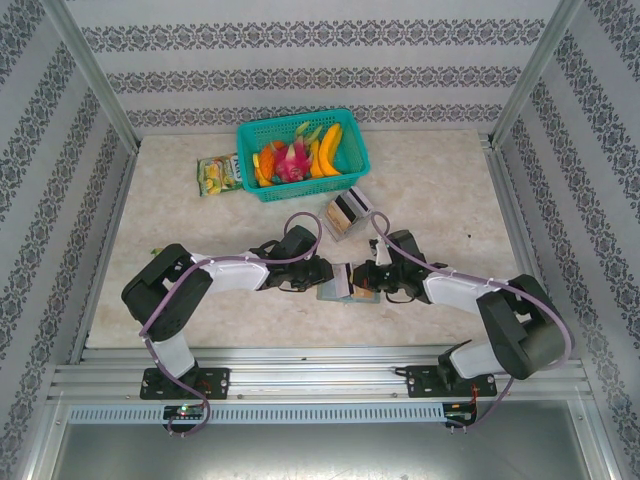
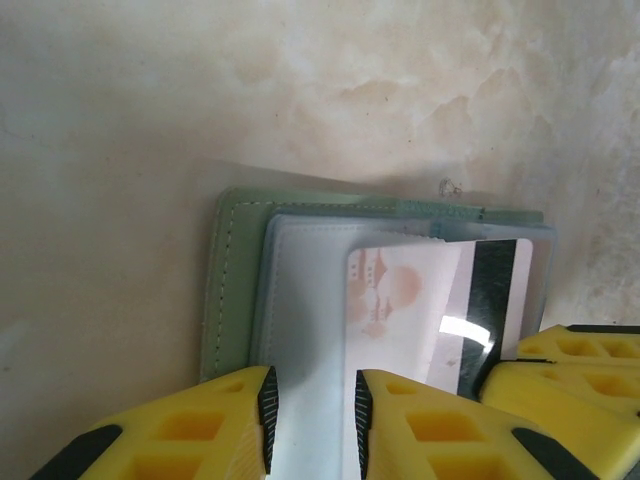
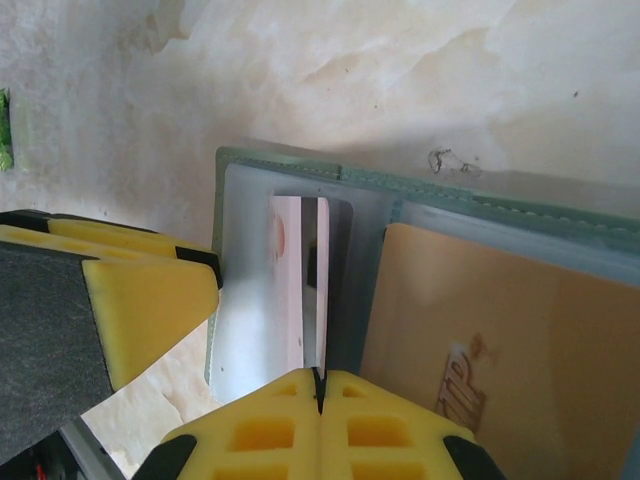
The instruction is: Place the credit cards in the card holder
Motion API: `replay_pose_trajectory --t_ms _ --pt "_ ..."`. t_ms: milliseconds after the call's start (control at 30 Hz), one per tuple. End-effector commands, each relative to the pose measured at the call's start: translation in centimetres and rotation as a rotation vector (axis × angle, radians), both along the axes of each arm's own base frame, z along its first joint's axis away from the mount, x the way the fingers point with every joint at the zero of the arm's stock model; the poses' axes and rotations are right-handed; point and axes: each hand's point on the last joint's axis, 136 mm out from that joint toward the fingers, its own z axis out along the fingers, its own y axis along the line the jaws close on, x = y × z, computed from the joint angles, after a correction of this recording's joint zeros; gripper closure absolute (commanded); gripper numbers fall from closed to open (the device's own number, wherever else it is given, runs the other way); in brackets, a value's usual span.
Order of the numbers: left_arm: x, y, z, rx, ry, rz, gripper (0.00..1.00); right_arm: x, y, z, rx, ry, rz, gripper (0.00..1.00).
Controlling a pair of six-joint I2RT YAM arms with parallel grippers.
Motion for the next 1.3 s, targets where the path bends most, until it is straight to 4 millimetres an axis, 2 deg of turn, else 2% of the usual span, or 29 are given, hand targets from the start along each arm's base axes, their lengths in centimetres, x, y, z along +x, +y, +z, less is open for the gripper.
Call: replay_pose_trajectory --t_ms 0,100,167,233,533,700,900,1100,1267 --pt "-0.7 -0.2 -0.7 0.025 0.015 -0.009 0.7 0.2 0.3 -0.3 -0.011 0.015 -0.04 0.93" --pt "-0.7 -0.3 -0.6 0.026 0.014 -0.012 0.7 0.2 0.6 -0.2 -0.011 0.028 -0.045 0.9" --pt "-0.7 -0.3 -0.6 0.026 0.013 -0.009 0.7 0.0 0.7 -0.3 -0.021 0.034 -0.039 0.81" --pt "-0.6 -0.3 -0.5 0.027 0.009 -0.01 0.7 -0.2 0.3 -0.4 -0.045 0.044 -0.049 0.86" --pt "-0.7 -0.1 -0.3 0.035 0.003 -0.014 0.7 -0.8 -0.3 0.4 -0.078 0.042 -0.038 0.74" --pt "-0.7 -0.1 -0.3 0.032 0.002 -0.017 0.7 -1.0 0.0 0.4 -0.078 0.057 -0.018 0.74" --pt "-0.7 -0.2 -0.2 0.026 0.004 -0.016 0.7 -0.9 1.3 0.0 -0.082 0.077 0.011 0.74" --pt "-0.6 -0.3 -0.2 0.026 0.001 -0.012 0.7 -0.9 2.7 0.3 -0.079 0.068 0.03 0.73" --pt "-0.6 -0.1 -0.2 0.026 0.0 -0.002 0.7 -0.8 2.9 0.2 -0.091 0.064 0.039 0.7"
